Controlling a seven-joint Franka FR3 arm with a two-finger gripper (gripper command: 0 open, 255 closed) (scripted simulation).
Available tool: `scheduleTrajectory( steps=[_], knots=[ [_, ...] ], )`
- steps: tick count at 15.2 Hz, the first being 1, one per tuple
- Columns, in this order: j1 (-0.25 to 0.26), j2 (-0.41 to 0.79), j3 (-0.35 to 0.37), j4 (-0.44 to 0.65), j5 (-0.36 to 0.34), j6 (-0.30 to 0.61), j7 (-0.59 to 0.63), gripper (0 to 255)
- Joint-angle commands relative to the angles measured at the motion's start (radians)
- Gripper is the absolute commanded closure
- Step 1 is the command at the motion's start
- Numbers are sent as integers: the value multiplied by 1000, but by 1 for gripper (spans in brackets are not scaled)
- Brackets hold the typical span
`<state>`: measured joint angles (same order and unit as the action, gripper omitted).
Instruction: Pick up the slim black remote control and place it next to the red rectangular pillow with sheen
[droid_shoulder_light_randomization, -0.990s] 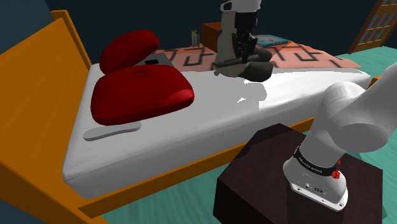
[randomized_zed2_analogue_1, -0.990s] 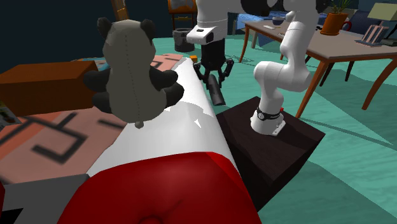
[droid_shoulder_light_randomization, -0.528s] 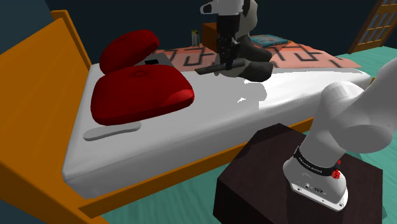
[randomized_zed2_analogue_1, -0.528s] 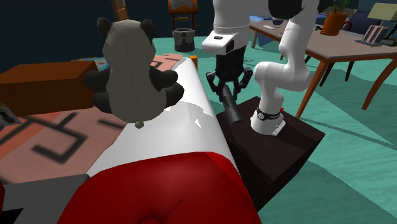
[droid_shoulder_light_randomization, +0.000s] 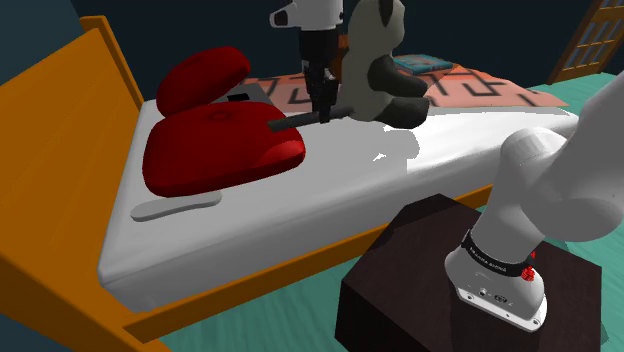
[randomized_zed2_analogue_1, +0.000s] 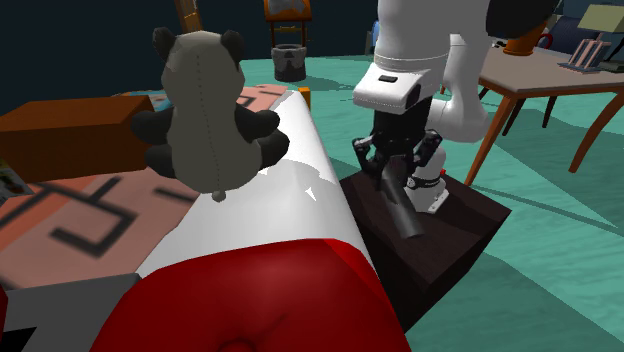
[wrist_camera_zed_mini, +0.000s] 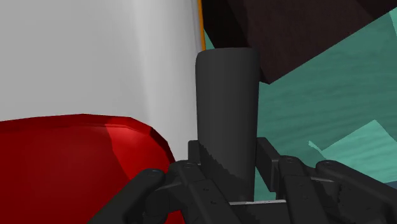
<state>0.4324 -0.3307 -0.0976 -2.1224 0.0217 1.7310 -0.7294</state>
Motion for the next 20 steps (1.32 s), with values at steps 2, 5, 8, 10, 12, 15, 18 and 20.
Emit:
scheduleTrajectory(
  steps=[2, 5, 8, 10, 12, 15, 18, 20],
  knots=[
    [27, 62, 39, 58, 21, 7, 59, 255],
    [53, 130, 75, 126, 36, 10, 117, 255],
    [78, 203, 109, 204, 45, 9, 173, 255],
    [94, 256, 130, 263, 48, 5, 210, 255],
    [105, 290, 143, 289, 48, 14, 233, 255],
    [105, 292, 143, 250, 49, 54, 230, 255],
    [106, 295, 143, 214, 49, 94, 228, 255],
    [106, 299, 143, 191, 50, 120, 227, 255]
  ],
)
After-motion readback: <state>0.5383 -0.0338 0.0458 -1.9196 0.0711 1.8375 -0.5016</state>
